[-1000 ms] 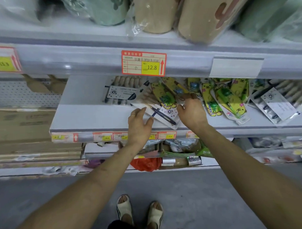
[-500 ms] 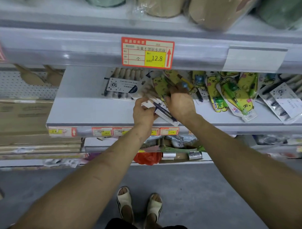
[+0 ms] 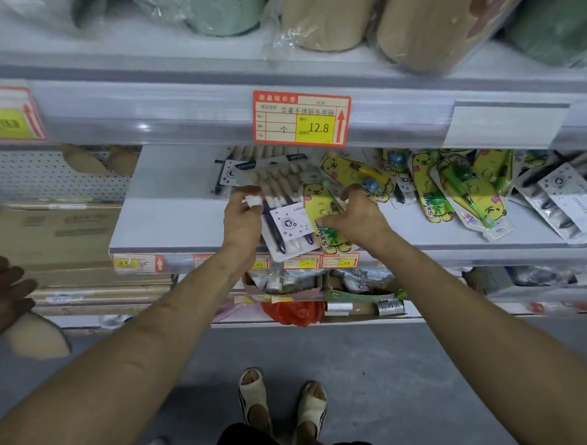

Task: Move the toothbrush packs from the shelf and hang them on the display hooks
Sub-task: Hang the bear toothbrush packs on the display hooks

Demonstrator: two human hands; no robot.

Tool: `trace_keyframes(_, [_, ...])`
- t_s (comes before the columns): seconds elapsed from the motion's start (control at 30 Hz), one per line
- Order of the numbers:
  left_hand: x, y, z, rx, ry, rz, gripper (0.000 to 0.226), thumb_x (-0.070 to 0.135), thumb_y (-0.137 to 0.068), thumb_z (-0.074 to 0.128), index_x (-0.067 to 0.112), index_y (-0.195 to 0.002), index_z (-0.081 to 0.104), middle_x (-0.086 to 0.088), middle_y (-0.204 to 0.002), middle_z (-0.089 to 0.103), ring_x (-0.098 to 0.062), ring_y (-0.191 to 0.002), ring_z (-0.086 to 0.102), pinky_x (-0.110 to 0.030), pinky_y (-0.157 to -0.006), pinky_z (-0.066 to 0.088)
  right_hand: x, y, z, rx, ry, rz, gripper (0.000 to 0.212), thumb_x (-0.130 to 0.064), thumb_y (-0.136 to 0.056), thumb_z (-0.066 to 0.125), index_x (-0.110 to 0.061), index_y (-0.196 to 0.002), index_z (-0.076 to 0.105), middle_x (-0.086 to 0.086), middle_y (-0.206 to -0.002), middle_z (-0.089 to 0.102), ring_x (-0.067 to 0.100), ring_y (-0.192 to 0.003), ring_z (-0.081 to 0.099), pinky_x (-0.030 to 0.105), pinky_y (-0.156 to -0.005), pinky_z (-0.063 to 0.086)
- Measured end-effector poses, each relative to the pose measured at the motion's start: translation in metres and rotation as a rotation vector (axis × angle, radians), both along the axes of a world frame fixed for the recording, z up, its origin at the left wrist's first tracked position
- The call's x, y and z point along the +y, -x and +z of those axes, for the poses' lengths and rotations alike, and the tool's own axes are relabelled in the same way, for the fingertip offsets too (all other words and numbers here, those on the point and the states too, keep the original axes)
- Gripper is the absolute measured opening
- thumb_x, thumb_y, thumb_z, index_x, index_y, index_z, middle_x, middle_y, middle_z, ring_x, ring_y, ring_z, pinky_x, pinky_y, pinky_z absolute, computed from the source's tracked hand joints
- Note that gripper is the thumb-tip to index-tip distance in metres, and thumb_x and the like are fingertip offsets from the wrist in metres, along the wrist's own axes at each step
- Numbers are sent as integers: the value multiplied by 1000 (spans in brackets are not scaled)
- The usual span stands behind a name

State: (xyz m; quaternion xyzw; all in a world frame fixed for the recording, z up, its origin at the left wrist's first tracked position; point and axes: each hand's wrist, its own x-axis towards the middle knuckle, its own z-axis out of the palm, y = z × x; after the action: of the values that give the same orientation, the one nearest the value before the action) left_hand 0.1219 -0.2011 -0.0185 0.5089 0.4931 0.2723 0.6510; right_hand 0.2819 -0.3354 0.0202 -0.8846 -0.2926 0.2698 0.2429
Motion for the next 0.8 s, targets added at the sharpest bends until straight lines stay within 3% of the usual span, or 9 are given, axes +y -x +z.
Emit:
trace_keyframes(0.07, [0,4,2,-80,26,-42,30,-2,-96,66,23,-114,69,-4,-108,73,-24,-91,73,-37,-70,60,0,8,2,117,-85,-51,71,-34,-81,90,-15,-136,50,4,-121,55,26,-106,62,43,-83,59])
trace_keyframes(0.17, [-4,6,2,-110,24,-104,43,-13,-88,70,11,-124,68,10,-107,71,-10,-85,75,-31,-71,62,-4,15,0,314,-223,-149,63,-22,-79,93,-20,-132,58,-6,-114,58,14,-97,64,42,-81,62])
trace_keyframes(0.23, [-5,9,2,-98,21,-130,46,-15,-88,70,10,-125,67,10,-111,70,-11,-84,76,-31,-71,62,-9,15,-1,428,-309,-235,52,-11,-83,89,-18,-127,64,3,-112,63,23,-96,71,40,-78,63])
trace_keyframes(0.3, [-1,16,2,-101,24,-142,48,-16,-87,69,9,-128,65,7,-116,69,-10,-87,76,-31,-72,62,-16,13,1,548,-388,-297,47,4,-87,81,-14,-128,66,14,-109,64,22,-85,73,27,-65,62])
trace_keyframes(0.37, [8,28,4,-115,20,-149,53,-17,-86,69,11,-130,65,2,-127,67,-14,-98,75,-34,-79,61,-23,15,3,602,-407,-307,56,10,-88,76,-15,-136,62,8,-102,60,7,-80,65,9,-53,51])
trace_keyframes(0.43, [15,42,6,-136,21,-146,57,-18,-85,70,15,-132,65,0,-137,62,-19,-108,73,-35,-83,61,-30,17,3,648,-436,-310,66,12,-87,76,-20,-141,57,7,-105,58,7,-84,63,6,-48,46])
trace_keyframes(0.53, [29,67,11,-168,40,-173,65,-15,-82,74,22,-133,65,-14,-138,62,-29,-118,70,-46,-94,62,-37,25,2,665,-498,-320,70,15,-83,76,-16,-143,56,18,-111,69,21,-90,73,18,-60,57])
trace_keyframes(0.67, [43,101,22,-159,12,-274,75,-7,-80,81,42,-134,63,-24,-145,56,-46,-137,52,-67,-106,50,-48,36,0,627,-584,-344,58,17,-81,74,-12,-130,63,15,-108,74,27,-96,75,30,-69,61])
trace_keyframes(0.8, [38,115,32,-176,6,-308,87,-16,-81,78,44,-141,53,-18,-124,68,-35,-116,70,-55,-94,60,-61,44,2,644,-656,-388,57,16,-82,75,-12,-129,60,16,-113,75,32,-102,75,41,-76,61])
